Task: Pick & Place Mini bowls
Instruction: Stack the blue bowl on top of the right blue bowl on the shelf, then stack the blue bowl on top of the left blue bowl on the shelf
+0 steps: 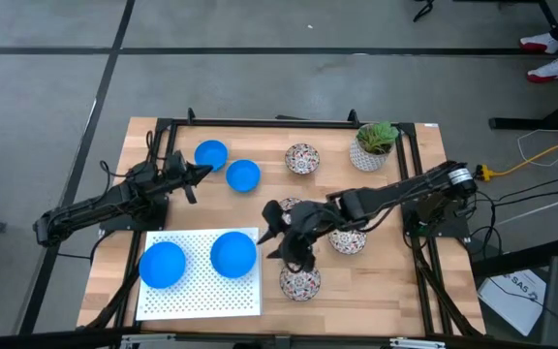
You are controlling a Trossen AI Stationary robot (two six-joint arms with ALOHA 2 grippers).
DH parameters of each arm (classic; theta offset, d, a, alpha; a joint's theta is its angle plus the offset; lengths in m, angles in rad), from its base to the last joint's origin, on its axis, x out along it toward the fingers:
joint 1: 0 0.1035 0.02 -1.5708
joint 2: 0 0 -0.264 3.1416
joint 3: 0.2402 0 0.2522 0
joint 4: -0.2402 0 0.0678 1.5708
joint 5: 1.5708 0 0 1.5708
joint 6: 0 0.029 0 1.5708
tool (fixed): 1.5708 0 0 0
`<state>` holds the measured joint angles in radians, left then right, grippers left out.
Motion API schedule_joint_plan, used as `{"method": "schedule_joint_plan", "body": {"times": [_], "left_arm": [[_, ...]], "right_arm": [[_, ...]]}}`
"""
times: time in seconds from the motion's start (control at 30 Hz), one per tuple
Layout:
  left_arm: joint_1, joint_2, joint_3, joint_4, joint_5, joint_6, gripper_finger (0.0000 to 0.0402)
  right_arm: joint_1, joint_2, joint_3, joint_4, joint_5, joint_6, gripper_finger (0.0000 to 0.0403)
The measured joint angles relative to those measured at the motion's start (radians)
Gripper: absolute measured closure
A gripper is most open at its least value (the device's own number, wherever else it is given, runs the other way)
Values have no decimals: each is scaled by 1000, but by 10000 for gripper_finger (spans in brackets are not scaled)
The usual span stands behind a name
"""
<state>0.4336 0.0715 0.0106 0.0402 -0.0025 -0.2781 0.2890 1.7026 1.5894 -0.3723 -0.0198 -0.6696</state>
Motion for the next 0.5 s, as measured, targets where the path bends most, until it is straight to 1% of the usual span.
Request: {"method": "schedule_joint_plan", "body": {"times": [0.07,0.17,0.2,0.3,0.37,0.5], "left_arm": [[0,0,16,3,71,35,400],[0,0,66,15,225,101,400],[0,1,87,11,271,103,400],[-1,17,176,-26,361,81,400],[-12,45,253,-102,394,82,400],[-59,138,401,-241,388,124,400]], "right_arm": [[0,-20,0,-41,0,42,202],[-1,-41,0,-108,35,116,202],[-1,-46,0,-135,58,146,202],[-3,-47,0,-214,96,232,202],[-3,-46,0,-251,97,283,202],[-3,-42,0,-290,98,352,202]]}}
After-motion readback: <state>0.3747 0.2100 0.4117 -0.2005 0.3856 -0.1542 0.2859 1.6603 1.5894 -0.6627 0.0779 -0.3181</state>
